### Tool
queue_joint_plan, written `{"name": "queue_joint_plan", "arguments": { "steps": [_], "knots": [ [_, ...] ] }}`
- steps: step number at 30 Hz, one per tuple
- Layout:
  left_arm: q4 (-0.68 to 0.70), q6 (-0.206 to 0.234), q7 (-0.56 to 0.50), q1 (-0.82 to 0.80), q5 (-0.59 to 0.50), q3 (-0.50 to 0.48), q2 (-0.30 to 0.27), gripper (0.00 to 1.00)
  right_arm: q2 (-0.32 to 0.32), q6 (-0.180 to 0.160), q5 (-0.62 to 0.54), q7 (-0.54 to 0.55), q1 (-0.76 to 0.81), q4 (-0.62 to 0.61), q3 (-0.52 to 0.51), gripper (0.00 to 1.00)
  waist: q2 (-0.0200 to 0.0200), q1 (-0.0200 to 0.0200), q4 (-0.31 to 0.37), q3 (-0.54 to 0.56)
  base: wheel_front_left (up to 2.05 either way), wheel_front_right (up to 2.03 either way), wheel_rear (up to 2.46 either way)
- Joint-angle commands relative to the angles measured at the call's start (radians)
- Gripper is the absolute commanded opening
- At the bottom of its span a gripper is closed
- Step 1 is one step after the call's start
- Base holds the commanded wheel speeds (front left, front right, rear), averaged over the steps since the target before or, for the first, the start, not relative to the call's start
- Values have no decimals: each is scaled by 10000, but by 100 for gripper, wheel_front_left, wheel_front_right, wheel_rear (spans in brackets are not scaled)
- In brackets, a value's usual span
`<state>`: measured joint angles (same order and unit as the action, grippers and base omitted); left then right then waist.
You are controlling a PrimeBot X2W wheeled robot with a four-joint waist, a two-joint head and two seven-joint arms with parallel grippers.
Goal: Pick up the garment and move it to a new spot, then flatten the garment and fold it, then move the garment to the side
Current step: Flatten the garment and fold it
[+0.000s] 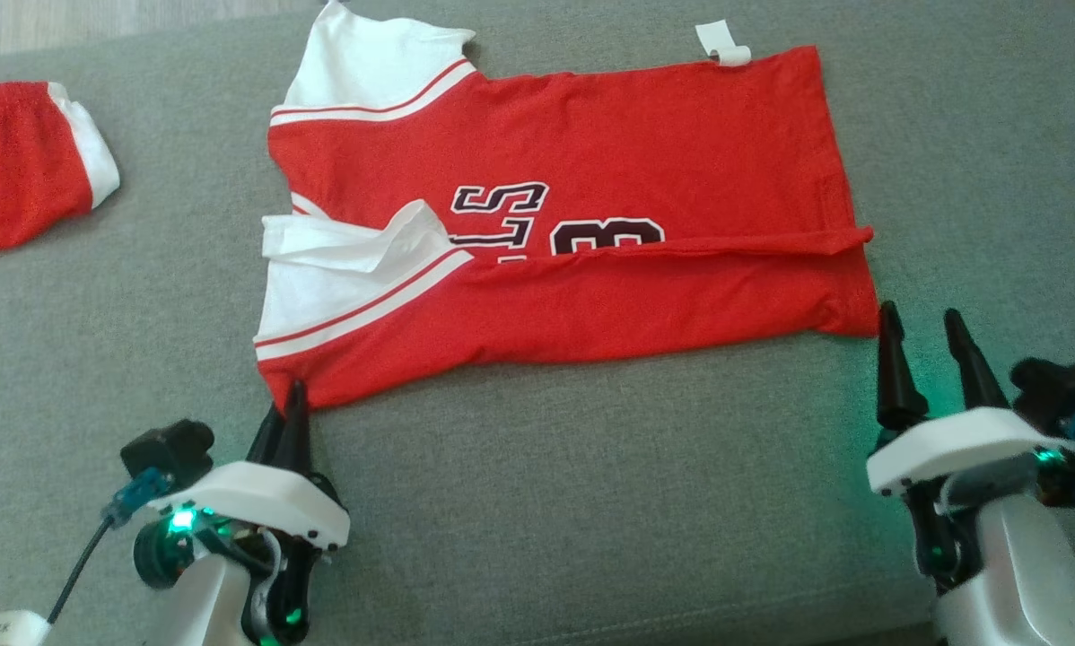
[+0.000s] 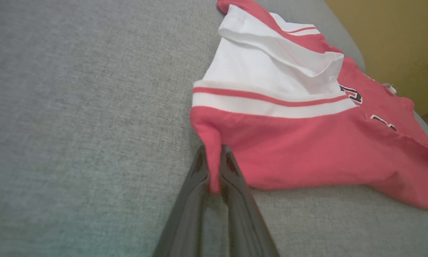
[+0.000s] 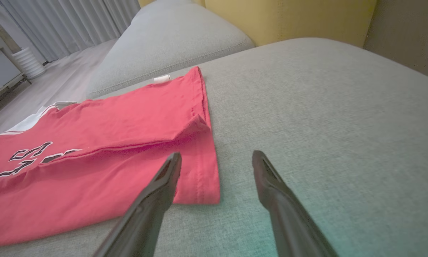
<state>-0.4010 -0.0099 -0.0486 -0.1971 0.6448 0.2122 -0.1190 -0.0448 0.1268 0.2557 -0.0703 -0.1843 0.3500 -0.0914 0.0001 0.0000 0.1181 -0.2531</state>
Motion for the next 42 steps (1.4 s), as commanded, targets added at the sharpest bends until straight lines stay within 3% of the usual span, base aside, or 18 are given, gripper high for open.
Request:
{"name": "queue_joint_plan", "arguments": {
  "steps": [1,11,13,15,16,17,26,30,35,42],
  "knots": [
    [66,-34,-208,-58,64,-67,-47,0,-54,39,47,58,-445,-137,327,100,-1,0,-28,-21,0,0,0],
    [670,-37,184,-211,-197,120,-91,0,-54,39,230,453,-1607,2240,167,98,-1,0,-442,-95,0,0,0],
    [852,-27,257,-203,-216,103,-133,0,-54,39,506,478,-1786,2734,239,49,-1,0,-492,-58,0,0,0],
    [1043,-23,316,-172,-230,85,-188,0,-54,39,773,467,-1944,3170,388,22,-1,0,-515,3,0,0,0],
    [1138,-20,336,-149,-240,79,-221,0,-54,39,895,417,-2009,3344,467,4,-1,0,-517,43,0,0,0],
    [1237,-23,347,-119,-245,77,-254,0,-54,39,1047,337,-2068,3481,538,0,-1,0,-514,86,0,0,0],
    [2421,111,249,209,-327,-84,-748,0,-54,39,1285,-298,-2362,3554,409,0,-1,0,-416,709,0,0,0],
    [3514,248,-125,547,-435,-190,-1251,0,-54,39,1162,36,-2054,2791,95,0,-1,0,-426,1157,0,0,0],
    [5435,584,-1128,1790,-453,-49,-1779,0,-54,39,850,1022,-523,1062,-461,0,-1,0,-469,1534,0,0,0],
    [5855,970,-1448,3396,-177,501,-1322,0,-54,39,1037,1644,1174,-5,-772,0,-1,0,-512,1423,0,0,0]
  ]
}}
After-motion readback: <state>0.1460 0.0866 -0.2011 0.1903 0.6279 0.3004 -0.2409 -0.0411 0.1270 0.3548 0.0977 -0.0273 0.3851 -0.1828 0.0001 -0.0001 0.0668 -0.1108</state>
